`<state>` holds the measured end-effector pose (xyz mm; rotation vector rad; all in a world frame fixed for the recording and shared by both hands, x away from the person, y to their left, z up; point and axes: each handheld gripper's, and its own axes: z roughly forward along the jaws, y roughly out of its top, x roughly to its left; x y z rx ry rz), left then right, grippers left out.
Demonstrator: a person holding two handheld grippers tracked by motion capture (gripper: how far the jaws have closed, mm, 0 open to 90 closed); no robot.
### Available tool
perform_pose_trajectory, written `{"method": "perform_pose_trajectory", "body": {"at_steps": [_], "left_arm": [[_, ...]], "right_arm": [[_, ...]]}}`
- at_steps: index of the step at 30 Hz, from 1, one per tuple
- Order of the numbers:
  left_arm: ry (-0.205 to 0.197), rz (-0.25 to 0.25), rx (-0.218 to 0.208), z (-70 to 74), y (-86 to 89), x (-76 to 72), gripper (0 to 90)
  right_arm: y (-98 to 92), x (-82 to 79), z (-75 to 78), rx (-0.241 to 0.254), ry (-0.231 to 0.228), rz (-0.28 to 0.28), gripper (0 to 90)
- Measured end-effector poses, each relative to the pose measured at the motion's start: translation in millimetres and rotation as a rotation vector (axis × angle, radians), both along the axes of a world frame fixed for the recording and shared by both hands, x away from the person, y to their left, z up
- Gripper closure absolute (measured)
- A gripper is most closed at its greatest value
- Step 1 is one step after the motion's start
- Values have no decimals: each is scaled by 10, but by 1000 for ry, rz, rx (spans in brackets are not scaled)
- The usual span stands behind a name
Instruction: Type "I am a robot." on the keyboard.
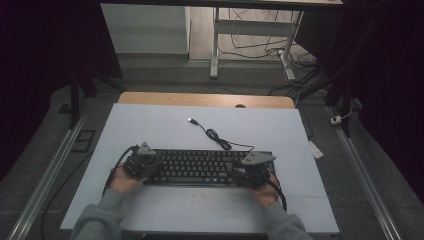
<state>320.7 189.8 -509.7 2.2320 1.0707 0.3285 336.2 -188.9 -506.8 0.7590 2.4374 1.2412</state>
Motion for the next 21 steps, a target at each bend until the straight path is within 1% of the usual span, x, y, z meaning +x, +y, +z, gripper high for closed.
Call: {"method": "perform_pose_trajectory", "body": {"at_steps": [2,5,10,18,20,21], "left_arm": [[5,-3,7,-17,1,1,890],[11,1,5,-36,0,2,890],[13,1,16,-53,-5,5,890],[14,8,7,-69,-2,8,889],[19,8,16,-88,-5,14,889],[18,11,7,-95,-5,14,890]], "right_arm": [[2,0,-1,-1,-1,0,496],[4,1,-3,-6,0,-1,496],[2,2,-3,-8,-1,-2,495],[8,1,-6,-9,-1,0,495],[10,2,-9,-6,-1,1,495],[10,2,-10,-6,0,1,495]]}}
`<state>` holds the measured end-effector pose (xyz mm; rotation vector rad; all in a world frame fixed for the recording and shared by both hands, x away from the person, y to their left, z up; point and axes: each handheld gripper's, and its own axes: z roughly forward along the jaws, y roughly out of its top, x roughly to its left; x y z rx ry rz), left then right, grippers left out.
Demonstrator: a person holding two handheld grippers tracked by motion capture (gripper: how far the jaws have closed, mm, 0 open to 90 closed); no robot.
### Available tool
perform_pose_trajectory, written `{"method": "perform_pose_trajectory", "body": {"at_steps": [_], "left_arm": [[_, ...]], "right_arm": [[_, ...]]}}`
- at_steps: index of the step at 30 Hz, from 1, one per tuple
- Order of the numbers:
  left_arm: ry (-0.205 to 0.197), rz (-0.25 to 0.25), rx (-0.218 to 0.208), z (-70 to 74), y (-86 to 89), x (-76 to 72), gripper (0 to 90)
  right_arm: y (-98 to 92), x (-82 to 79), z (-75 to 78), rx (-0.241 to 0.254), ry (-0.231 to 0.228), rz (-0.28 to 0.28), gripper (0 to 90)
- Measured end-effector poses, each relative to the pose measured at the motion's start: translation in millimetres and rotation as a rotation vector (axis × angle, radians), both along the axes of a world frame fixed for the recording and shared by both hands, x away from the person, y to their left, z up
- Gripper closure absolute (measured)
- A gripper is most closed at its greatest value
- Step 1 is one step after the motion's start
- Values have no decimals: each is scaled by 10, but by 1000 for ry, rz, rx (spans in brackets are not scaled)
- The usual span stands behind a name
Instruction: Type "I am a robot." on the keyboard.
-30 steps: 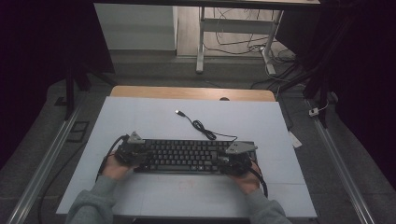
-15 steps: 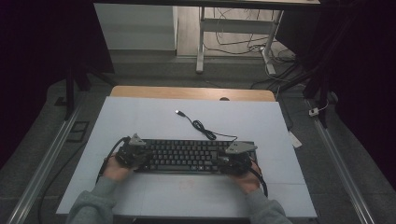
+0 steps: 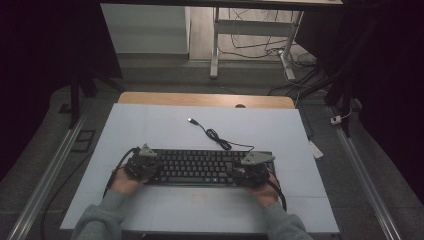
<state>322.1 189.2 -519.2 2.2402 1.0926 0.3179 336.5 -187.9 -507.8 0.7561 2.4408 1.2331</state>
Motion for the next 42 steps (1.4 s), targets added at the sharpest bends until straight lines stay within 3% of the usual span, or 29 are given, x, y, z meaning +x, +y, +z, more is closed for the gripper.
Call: {"method": "perform_pose_trajectory", "body": {"at_steps": [6,15,18,24,27,32,42], "left_arm": [[-17,2,-4,19,-2,-13,889],[-98,40,-105,177,84,-74,881],[-118,49,-125,212,112,-93,832],[-127,83,-159,271,157,-125,622],[-140,90,-151,298,148,-146,513],[-141,91,-143,314,136,-156,430],[-124,96,-134,292,135,-139,399]], "right_arm": [[7,-1,-3,-1,-2,0,495],[7,4,-9,-2,1,-1,495],[12,2,-8,-4,1,1,495],[14,4,-13,-11,1,-1,495],[20,6,-17,-14,1,6,494],[24,7,-21,-10,2,8,494],[38,2,-13,-4,-1,9,494]]}}
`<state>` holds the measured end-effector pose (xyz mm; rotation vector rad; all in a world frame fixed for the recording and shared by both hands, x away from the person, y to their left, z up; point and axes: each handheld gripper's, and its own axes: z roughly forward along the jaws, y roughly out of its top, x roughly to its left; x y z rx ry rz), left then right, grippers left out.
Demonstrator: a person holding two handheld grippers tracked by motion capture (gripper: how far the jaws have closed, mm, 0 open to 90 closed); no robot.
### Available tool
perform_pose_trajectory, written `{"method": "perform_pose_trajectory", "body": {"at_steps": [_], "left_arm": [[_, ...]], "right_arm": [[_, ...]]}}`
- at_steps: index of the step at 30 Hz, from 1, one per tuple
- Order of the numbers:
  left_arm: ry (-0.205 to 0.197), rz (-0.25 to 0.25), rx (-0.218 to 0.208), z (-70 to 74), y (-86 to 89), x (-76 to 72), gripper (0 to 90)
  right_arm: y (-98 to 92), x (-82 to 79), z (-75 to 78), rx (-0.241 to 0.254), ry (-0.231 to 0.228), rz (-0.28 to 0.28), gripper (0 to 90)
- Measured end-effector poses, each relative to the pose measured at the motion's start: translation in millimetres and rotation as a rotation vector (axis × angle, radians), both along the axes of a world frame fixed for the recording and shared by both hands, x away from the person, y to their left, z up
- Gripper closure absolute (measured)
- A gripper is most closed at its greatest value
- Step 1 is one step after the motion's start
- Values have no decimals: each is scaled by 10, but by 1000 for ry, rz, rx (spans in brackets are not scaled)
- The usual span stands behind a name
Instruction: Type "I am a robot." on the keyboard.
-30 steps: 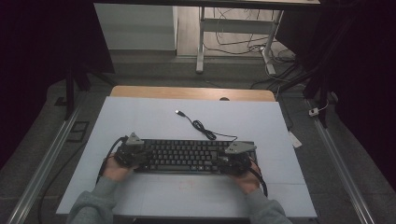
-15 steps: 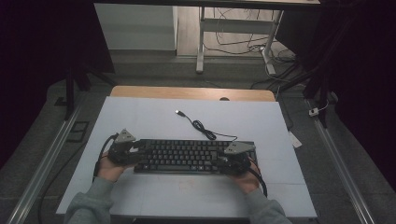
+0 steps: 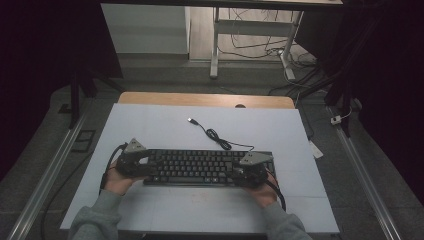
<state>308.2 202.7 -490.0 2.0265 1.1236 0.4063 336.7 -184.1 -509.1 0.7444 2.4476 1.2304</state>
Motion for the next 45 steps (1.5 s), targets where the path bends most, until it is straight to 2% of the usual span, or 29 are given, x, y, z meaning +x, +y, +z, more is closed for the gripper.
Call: {"method": "perform_pose_trajectory", "body": {"at_steps": [5,12,20,26,31,39,45], "left_arm": [[5,-1,3,-7,-7,2,392],[11,-6,3,-14,-26,5,387],[18,-11,7,-30,-44,11,379],[22,-14,10,-45,-52,16,374],[24,-18,14,-51,-61,15,371],[29,-18,18,-69,-69,22,368],[31,-20,22,-77,-70,26,366]], "right_arm": [[23,-3,23,12,1,9,494],[96,-3,60,57,8,27,497],[215,9,77,66,14,52,512],[326,14,83,67,13,80,560],[402,22,89,75,16,102,643],[542,17,85,47,36,155,894],[705,38,83,26,44,170,896]]}}
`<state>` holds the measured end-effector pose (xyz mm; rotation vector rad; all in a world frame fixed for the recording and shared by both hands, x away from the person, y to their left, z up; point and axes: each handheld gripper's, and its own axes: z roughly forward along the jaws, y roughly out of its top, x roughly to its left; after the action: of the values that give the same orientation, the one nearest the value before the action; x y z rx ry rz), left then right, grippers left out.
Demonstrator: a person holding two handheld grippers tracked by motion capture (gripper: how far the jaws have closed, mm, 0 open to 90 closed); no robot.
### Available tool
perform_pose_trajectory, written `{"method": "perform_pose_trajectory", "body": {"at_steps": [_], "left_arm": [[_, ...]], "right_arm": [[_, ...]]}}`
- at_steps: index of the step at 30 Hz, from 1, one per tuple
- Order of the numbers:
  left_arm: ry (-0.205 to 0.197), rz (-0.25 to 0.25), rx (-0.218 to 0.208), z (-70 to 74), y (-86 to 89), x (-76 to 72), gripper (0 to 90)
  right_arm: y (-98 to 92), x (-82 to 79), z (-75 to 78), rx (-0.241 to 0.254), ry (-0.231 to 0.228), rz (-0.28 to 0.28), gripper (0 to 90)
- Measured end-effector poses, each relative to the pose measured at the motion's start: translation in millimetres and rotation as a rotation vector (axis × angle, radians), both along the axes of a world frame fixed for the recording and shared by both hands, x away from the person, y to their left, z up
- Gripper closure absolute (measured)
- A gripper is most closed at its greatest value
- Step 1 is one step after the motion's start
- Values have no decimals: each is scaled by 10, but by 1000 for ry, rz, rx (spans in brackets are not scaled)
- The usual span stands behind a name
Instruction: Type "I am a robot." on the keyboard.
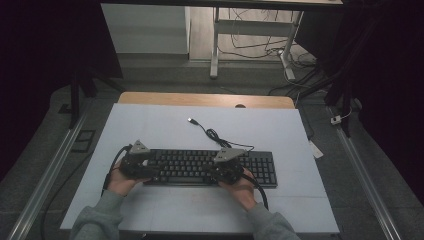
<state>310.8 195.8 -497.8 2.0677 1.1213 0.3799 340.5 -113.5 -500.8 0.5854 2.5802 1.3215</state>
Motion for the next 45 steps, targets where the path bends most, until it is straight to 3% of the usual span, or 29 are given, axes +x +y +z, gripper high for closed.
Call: {"method": "perform_pose_trajectory", "body": {"at_steps": [17,45], "left_arm": [[0,-1,4,-6,4,-5,360],[4,-8,16,-19,2,-4,350]], "right_arm": [[278,41,-111,-87,15,22,896],[353,62,-185,-130,14,13,896]]}}
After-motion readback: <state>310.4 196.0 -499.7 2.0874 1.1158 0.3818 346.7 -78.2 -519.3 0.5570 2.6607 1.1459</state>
